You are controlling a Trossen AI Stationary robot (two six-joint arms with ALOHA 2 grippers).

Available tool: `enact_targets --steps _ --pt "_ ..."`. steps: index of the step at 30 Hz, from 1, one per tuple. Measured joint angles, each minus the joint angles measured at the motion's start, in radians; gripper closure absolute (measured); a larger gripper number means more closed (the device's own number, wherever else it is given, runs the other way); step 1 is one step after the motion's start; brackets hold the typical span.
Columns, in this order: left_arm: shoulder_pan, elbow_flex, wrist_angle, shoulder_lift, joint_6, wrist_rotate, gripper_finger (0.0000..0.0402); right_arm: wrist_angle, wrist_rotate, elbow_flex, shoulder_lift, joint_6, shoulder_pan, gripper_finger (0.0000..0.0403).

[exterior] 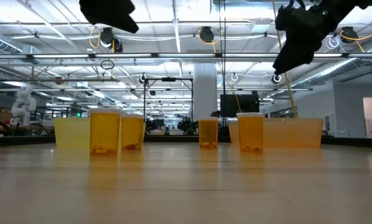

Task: Pick and place medicine bottles into bin by pill shape (circle, oval)
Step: Put the large orange pill bottle into the yellow bin

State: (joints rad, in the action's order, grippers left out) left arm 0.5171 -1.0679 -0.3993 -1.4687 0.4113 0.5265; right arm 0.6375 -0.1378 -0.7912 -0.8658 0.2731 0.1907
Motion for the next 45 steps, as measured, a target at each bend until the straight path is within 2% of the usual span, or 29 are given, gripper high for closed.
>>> enact_targets --steps 3,6,11,23,34,45 --pt "-0.036 0.0 -0.066 0.037 0.014 -0.095 0.0147 -0.071 -0.051 0.017 0.0 -0.055 -0.057 0.0195" --pt "-0.078 0.0 -0.121 0.045 0.016 -0.17 0.0147 -0.121 -0.056 0.018 0.001 -0.142 -0.082 0.0195" --pt "-0.132 0.0 -0.195 0.045 0.013 -0.238 0.0147 -0.156 -0.047 0.018 0.005 -0.206 -0.108 0.0195" --pt "-0.176 -0.023 -0.323 0.044 -0.025 -0.297 0.0143 -0.155 -0.045 0.018 0.005 -0.214 -0.11 0.0195" --pt "-0.251 -0.024 -0.353 0.034 -0.094 -0.327 0.0074 -0.155 -0.045 0.018 0.005 -0.214 -0.11 0.0195" --pt "-0.262 -0.024 -0.359 -0.023 -0.141 -0.342 0.0076 -0.155 -0.045 0.018 0.004 -0.215 -0.11 0.0195"
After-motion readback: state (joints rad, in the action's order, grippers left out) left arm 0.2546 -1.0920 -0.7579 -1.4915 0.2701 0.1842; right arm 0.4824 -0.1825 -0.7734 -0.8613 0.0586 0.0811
